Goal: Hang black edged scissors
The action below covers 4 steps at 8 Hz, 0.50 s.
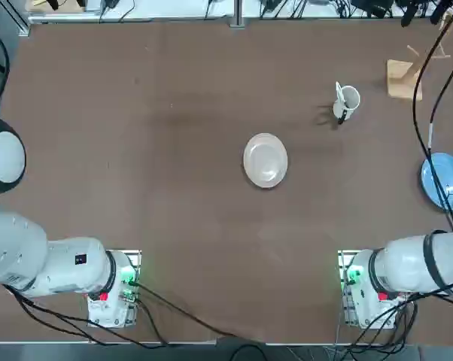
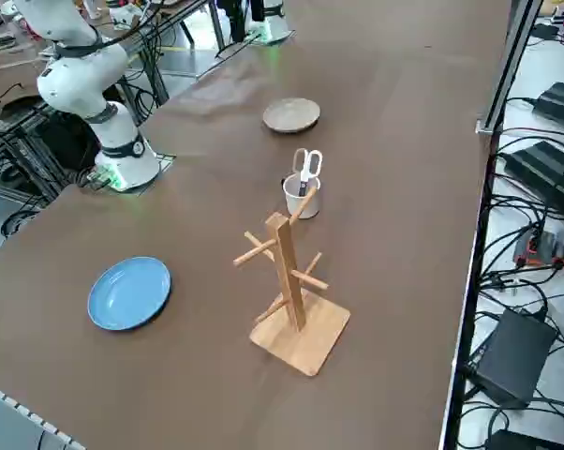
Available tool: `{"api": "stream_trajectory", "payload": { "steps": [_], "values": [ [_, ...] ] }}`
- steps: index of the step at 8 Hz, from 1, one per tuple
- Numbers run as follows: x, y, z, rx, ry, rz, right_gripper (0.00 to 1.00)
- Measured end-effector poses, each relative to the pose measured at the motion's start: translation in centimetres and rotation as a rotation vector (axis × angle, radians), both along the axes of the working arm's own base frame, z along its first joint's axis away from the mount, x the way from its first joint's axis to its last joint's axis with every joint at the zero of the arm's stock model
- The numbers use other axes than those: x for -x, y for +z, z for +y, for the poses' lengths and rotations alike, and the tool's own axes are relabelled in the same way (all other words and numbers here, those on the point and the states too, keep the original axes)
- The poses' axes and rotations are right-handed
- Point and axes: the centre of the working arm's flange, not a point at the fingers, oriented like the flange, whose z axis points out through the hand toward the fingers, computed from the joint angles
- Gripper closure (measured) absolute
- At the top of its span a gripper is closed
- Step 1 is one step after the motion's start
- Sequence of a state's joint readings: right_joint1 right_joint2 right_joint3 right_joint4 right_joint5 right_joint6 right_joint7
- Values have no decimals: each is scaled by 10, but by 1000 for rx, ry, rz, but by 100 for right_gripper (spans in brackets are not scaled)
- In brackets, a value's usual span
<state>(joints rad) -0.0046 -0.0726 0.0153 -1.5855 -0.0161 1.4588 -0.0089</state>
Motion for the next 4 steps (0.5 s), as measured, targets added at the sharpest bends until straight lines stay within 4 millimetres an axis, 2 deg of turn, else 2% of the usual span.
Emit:
{"api": "stream_trajectory", "payload": {
  "steps": [4],
  "values": [
    [-9, -2, 3, 0, 6, -18, 0]
  ]
}}
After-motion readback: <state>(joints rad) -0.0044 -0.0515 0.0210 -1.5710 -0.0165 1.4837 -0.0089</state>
